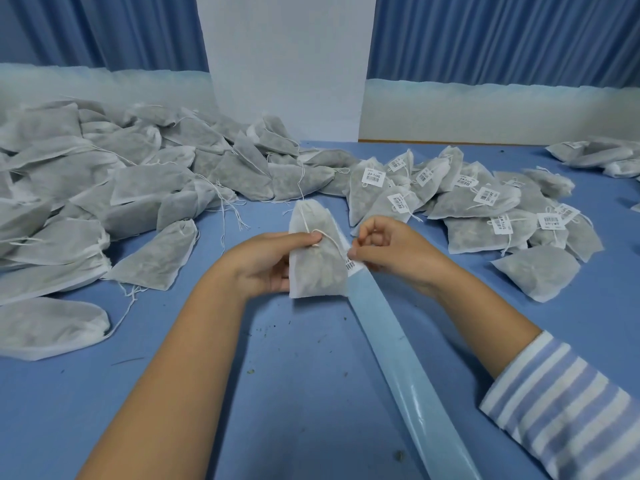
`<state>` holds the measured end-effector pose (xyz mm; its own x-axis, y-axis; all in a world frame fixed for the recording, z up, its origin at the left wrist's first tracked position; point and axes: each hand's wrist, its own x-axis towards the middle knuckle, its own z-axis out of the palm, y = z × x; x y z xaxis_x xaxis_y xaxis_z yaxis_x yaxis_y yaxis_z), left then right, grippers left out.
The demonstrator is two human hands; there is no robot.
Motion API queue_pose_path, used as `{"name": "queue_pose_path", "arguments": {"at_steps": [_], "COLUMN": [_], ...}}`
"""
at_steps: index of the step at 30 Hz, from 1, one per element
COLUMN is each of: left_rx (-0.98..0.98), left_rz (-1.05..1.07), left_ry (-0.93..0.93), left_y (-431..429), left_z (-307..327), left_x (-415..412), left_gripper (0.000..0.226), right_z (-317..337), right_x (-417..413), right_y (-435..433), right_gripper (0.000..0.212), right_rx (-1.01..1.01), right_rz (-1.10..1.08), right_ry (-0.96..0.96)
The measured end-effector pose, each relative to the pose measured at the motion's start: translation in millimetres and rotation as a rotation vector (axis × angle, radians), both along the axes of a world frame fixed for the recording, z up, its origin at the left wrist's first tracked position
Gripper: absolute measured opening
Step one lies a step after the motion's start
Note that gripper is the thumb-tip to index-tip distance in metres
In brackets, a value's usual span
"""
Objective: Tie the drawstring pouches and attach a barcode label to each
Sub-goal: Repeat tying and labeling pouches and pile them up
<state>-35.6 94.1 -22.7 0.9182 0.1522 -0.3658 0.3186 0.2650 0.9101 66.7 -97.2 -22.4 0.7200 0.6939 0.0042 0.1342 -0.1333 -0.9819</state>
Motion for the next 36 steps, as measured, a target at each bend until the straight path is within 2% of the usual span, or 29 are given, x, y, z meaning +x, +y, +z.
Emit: {"name": "queue_pose_path", "arguments": {"at_steps": [2, 7, 15, 18, 22, 24, 29, 33, 36], "left_rx": [-0.097, -0.239, -0.333, -0.353, -0.414, -0.426, -0.398, -0.399, -0.415], "left_rz": [-0.032, -0.002, 0.034, 0.0, 0.027, 0.028, 0.057, 0.044, 0.024], "left_ry": [-0.033, -0.1, -0.099, -0.081, -0.058, -0.069, -0.114, -0.127, -0.144], "left_y": [-2.7, -2.5, 3.4, 3.9, 5.8, 5.0, 4.4, 4.7, 4.9], "left_z": [-1.5, -5.3, -9.8, -10.5, -8.6, -8.4, -9.5, -9.5, -9.6], "left_x": [1.8, 6.4, 6.8, 5.0, 4.3, 4.2, 5.0, 5.0, 4.8], "left_gripper": [0.044, 0.026, 0.019, 0.024, 0.045, 0.046, 0.029, 0.035, 0.03], "right_z": [-0.6, -1.6, -2.0, -4.5, -5.4, -6.4, -10.3, -8.9, -7.7], "right_x": [1.2, 2.5, -3.7, -4.3, -5.4, -5.2, -4.1, -5.0, -4.9], "right_y": [0.4, 0.1, 0.2, 0.6, 1.5, 1.4, 1.1, 0.5, 0.2], "right_gripper": [0.021, 0.017, 0.029, 0.026, 0.026, 0.028, 0.027, 0.026, 0.024], "right_rx": [0.049, 0.108, 0.11, 0.067, 0.098, 0.118, 0.116, 0.137, 0.143], "right_rz": [0.022, 0.061, -0.011, -0.041, -0.072, -0.084, -0.101, -0.098, -0.099], "right_ry": [-0.004, -0.049, -0.434, -0.59, -0.694, -0.753, -0.798, -0.816, -0.838]}}
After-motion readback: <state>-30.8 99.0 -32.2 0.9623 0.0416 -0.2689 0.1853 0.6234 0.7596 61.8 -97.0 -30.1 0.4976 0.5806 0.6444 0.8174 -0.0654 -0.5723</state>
